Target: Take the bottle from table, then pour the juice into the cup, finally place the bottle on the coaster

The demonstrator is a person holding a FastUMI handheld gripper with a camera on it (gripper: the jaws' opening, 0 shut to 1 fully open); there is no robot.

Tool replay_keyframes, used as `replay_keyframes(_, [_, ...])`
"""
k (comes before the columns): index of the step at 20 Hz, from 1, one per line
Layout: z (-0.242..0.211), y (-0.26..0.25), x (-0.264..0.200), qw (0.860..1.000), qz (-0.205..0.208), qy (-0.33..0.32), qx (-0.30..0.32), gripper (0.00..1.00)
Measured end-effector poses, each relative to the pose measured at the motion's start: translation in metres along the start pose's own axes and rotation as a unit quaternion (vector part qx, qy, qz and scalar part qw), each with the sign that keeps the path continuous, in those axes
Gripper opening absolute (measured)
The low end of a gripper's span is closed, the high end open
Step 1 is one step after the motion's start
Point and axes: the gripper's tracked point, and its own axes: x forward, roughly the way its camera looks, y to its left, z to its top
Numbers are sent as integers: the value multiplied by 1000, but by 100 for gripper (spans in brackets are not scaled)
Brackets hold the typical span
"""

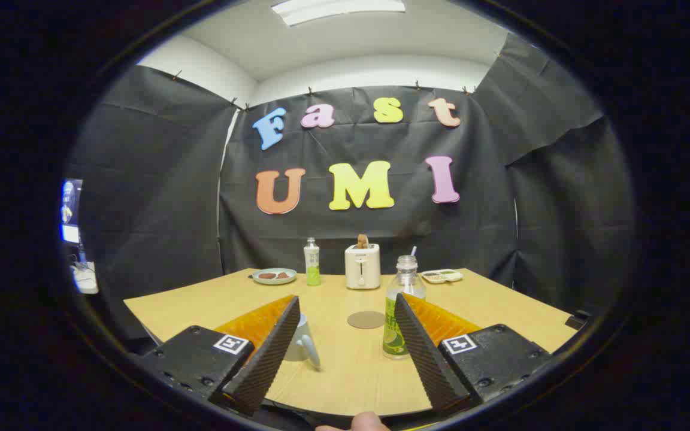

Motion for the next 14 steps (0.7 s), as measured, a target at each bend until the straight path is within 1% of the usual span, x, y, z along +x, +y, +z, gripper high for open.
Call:
replay_keyframes(7, [10, 12, 6, 1000, 1, -17, -1, 100])
replay_keyframes(14, [14, 15, 6, 1000, 1, -19, -1, 100])
